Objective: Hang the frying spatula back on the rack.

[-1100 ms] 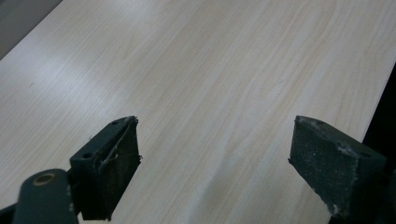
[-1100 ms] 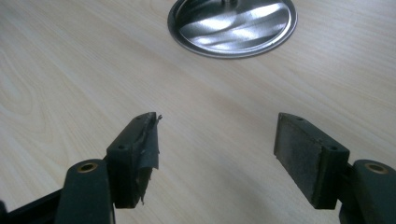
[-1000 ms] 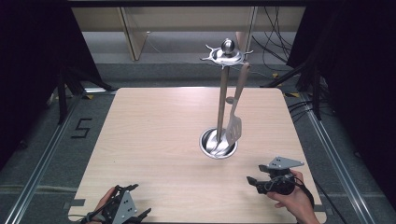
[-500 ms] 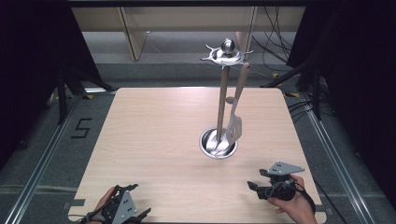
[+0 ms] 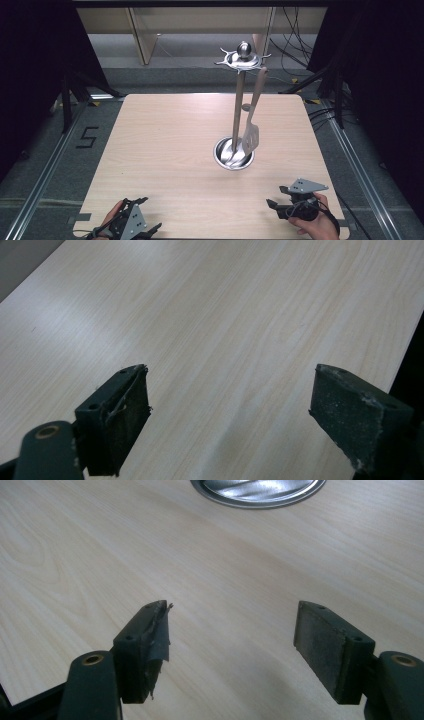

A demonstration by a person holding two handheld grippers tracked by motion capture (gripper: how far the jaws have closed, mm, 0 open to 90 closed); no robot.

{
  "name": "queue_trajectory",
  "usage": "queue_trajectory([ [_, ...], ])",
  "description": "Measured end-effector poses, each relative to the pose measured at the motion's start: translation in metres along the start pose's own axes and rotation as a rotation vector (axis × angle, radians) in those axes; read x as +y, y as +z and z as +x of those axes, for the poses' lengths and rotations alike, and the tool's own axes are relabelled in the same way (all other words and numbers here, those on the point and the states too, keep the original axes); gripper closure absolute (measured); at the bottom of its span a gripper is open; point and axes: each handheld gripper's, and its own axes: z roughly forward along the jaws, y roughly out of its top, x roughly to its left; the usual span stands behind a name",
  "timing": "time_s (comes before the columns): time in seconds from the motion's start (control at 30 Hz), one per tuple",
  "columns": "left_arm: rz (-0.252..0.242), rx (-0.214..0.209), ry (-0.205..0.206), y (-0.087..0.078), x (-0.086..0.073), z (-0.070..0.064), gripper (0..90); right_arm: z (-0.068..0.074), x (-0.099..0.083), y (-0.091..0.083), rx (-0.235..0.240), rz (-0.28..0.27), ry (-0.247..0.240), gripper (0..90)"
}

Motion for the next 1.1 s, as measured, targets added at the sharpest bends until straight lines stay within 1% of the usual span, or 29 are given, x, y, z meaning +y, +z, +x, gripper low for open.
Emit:
queue_trajectory([
  [0.03, 0.000, 0.000, 0.000, 0.000, 0.000, 0.000, 15.2, 0.000, 0.000, 0.000, 0.000, 0.000, 0.000, 31.3],
  [0.07, 0.025, -0.001, 0.034, -0.002, 0.000, 0.002, 15.2, -0.001, -0.002, 0.000, 0.005, 0.002, -0.010, 31.3],
  [0.1, 0.014, 0.003, 0.019, -0.001, 0.000, 0.002, 15.1, 0.000, -0.003, 0.000, 0.011, 0.005, 0.009, 31.2],
  [0.13, 0.011, 0.003, 0.016, -0.001, 0.000, 0.001, 15.2, -0.002, -0.004, 0.001, 0.011, -0.004, -0.011, 31.2],
  [0.17, 0.011, 0.003, 0.016, -0.001, 0.000, 0.001, 15.2, -0.002, -0.004, 0.001, 0.011, -0.004, -0.011, 31.2],
  [0.2, 0.020, 0.002, 0.018, -0.001, 0.000, 0.002, 15.2, -0.001, -0.005, -0.001, 0.011, -0.011, 0.003, 31.2],
  [0.23, 0.019, 0.001, 0.017, -0.001, 0.000, 0.002, 15.1, 0.001, -0.006, -0.003, 0.003, 0.006, 0.014, 31.2],
  [0.27, 0.022, 0.001, 0.017, -0.001, 0.000, 0.002, 15.1, -0.001, -0.006, -0.002, 0.008, -0.010, -0.002, 31.1],
  [0.3, 0.023, 0.002, 0.018, -0.001, 0.000, 0.002, 15.2, 0.003, -0.007, -0.004, 0.003, 0.005, 0.038, 31.1],
  [0.37, 0.019, 0.001, 0.017, -0.001, 0.000, 0.002, 15.1, 0.003, -0.008, -0.004, 0.002, 0.001, 0.031, 31.1],
  [0.4, 0.011, 0.002, 0.008, -0.001, 0.000, 0.002, 15.1, 0.004, -0.009, -0.005, 0.005, 0.002, 0.040, 31.1],
  [0.43, 0.010, 0.003, 0.008, -0.001, 0.000, 0.002, 15.2, 0.001, -0.009, -0.005, 0.010, -0.010, 0.007, 31.1],
  [0.47, 0.014, 0.002, 0.025, -0.001, -0.001, 0.003, 15.1, 0.001, -0.010, -0.005, 0.018, -0.012, 0.015, 31.0],
  [0.5, 0.010, 0.004, 0.008, -0.001, 0.000, 0.002, 15.2, 0.003, -0.011, -0.006, 0.012, -0.016, 0.028, 31.0],
  [0.53, 0.013, 0.002, 0.008, -0.001, 0.000, 0.002, 15.2, 0.001, -0.011, -0.007, 0.005, -0.017, 0.010, 31.0],
  [0.57, 0.013, 0.002, 0.008, -0.001, 0.000, 0.002, 15.2, 0.002, -0.011, -0.008, 0.010, -0.014, 0.018, 31.0],
  [0.63, 0.004, 0.002, 0.002, 0.000, 0.000, 0.002, 15.1, 0.002, -0.012, -0.008, 0.008, -0.017, 0.014, 30.9],
  [0.67, 0.015, 0.001, 0.009, 0.000, 0.000, 0.002, 15.2, 0.002, -0.013, -0.007, 0.007, -0.023, 0.010, 31.0],
  [0.73, 0.011, 0.003, 0.007, 0.000, -0.001, 0.002, 15.1, 0.002, -0.013, -0.006, 0.010, -0.022, 0.004, 30.9],
  [0.87, 0.008, 0.012, 0.010, 0.000, -0.002, 0.003, 15.2, 0.003, -0.013, -0.007, 0.009, -0.016, 0.008, 31.0],
  [0.9, 0.009, 0.007, 0.010, 0.000, -0.002, 0.003, 15.2, 0.003, -0.013, -0.007, 0.009, -0.018, 0.010, 31.0],
  [0.93, 0.023, 0.004, 0.027, -0.001, -0.001, 0.004, 15.1, 0.003, -0.013, -0.006, 0.008, -0.026, 0.010, 30.9],
  [0.97, 0.020, 0.005, 0.022, -0.001, -0.001, 0.004, 15.1, 0.002, -0.013, -0.006, 0.016, -0.029, 0.001, 31.0],
  [1.0, 0.020, 0.005, 0.022, -0.001, -0.001, 0.004, 15.1, 0.002, -0.013, -0.006, 0.016, -0.029, 0.001, 31.0],
  [1.03, 0.037, -0.007, 0.023, -0.002, -0.001, 0.004, 15.1, 0.002, -0.013, -0.006, 0.005, -0.029, 0.009, 30.9],
  [1.07, 0.004, 0.013, -0.008, 0.001, -0.002, 0.002, 15.2, 0.001, -0.013, -0.006, 0.021, -0.036, 0.000, 30.9],
  [1.1, 0.004, 0.013, -0.008, 0.001, -0.002, 0.002, 15.1, 0.002, -0.013, -0.007, 0.006, -0.034, 0.009, 30.9],
])
